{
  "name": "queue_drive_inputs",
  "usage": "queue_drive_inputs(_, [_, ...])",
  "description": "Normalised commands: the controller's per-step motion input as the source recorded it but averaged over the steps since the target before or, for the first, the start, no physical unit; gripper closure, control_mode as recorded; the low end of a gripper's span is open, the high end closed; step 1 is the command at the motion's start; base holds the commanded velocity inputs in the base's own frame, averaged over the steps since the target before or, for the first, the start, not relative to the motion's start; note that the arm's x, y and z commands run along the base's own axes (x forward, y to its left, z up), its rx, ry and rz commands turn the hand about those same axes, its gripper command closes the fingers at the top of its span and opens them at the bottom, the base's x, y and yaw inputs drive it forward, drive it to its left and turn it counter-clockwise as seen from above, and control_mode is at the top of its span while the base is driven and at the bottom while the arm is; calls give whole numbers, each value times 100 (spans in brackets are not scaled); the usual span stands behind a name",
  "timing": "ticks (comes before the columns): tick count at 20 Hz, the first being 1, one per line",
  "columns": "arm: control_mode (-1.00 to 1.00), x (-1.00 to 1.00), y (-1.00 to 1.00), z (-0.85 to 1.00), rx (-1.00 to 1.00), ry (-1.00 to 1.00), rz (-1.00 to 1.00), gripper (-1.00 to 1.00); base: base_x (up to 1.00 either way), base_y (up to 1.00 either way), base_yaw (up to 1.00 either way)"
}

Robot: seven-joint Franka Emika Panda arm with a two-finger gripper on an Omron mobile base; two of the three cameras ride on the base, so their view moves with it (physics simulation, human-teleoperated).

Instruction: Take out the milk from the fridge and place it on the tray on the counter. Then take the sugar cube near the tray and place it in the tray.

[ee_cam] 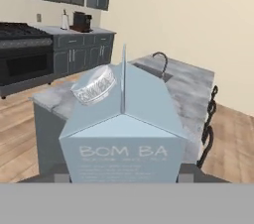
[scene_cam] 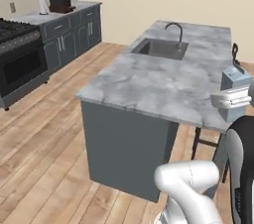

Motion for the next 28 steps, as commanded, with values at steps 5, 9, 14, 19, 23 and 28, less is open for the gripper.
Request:
queue_drive_inputs(5, [100, 0, 0, 0, 0, 0, 0, 100, 33, 100, -28])
queue_drive_inputs(9, [100, 0, 0, 0, 0, 0, 0, 100, 12, 100, -20])
queue_drive_inputs(14, [100, 0, 0, 0, 0, 0, 0, 100, -49, 100, 7])
queue_drive_inputs(19, [100, 0, 0, 0, 0, 0, 0, 100, -68, 100, 37])
queue_drive_inputs(23, [100, 0, 0, 0, 0, 0, 0, 100, 28, 91, 63])
queue_drive_inputs(28, [100, 0, 0, 0, 0, 0, 0, 100, 99, 46, 59])
